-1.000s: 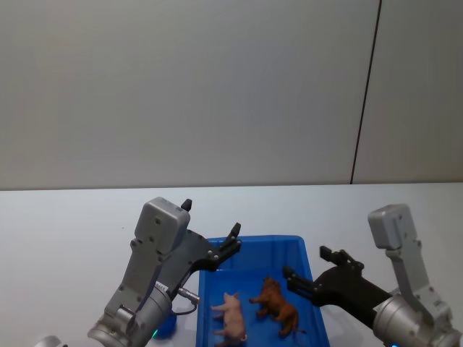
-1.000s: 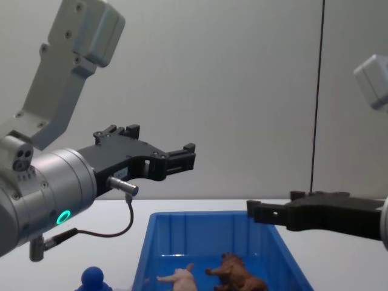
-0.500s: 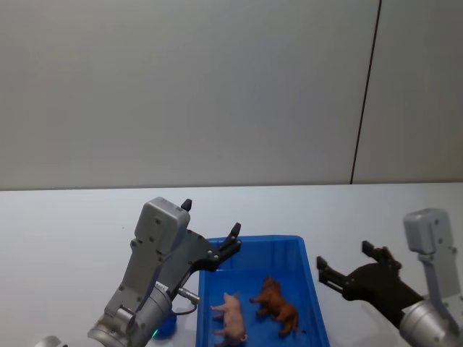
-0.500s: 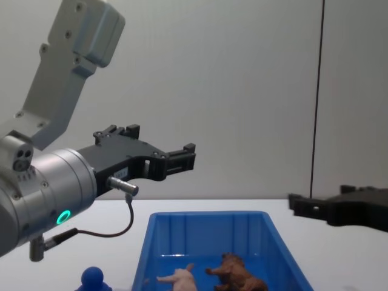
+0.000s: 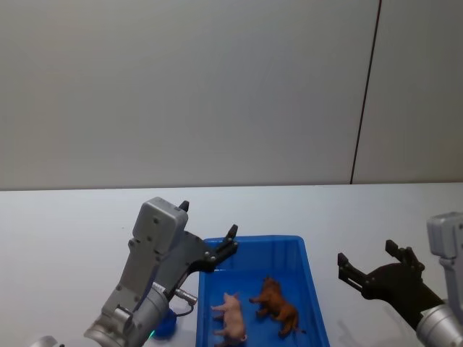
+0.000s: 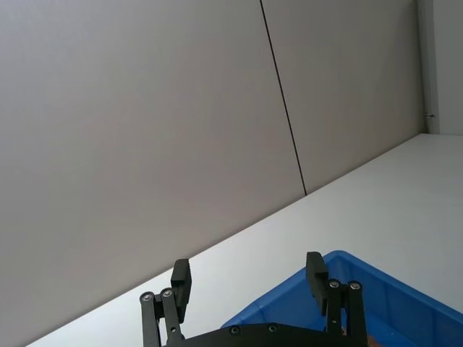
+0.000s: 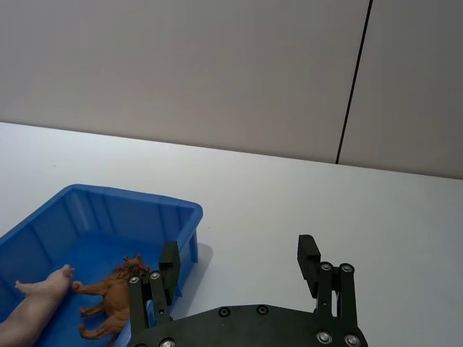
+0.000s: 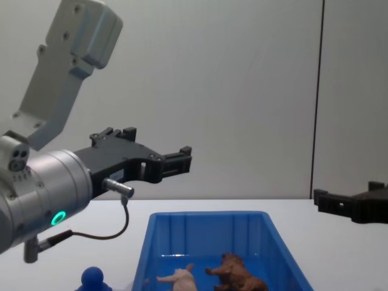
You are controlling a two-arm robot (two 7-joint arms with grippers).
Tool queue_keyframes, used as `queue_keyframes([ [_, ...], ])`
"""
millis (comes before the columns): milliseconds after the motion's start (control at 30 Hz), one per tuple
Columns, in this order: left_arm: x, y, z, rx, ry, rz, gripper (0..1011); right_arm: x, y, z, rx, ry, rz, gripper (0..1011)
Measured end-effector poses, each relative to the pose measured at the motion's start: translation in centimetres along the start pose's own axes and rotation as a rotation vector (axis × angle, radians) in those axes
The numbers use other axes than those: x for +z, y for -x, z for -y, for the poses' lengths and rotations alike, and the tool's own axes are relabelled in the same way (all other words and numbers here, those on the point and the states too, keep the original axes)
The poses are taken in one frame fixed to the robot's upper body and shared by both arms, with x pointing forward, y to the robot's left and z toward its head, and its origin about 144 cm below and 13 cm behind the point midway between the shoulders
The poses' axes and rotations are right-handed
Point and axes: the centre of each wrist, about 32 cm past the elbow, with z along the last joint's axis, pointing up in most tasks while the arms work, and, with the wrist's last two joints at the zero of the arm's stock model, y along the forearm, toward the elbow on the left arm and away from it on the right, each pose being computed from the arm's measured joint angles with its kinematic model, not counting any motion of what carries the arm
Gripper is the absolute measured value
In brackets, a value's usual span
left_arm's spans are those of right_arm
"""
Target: Pick up the two dolls from the table and place them into the box.
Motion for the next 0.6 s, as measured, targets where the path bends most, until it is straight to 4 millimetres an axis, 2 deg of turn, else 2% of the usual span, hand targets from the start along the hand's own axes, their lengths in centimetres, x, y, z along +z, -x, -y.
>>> queue_keyframes([
  [600, 0.4, -2.2, -1.8, 0.031, -0.163, -0.041, 1001, -0.1, -0.2, 0.4, -0.028, -0.007, 0.001, 1001],
])
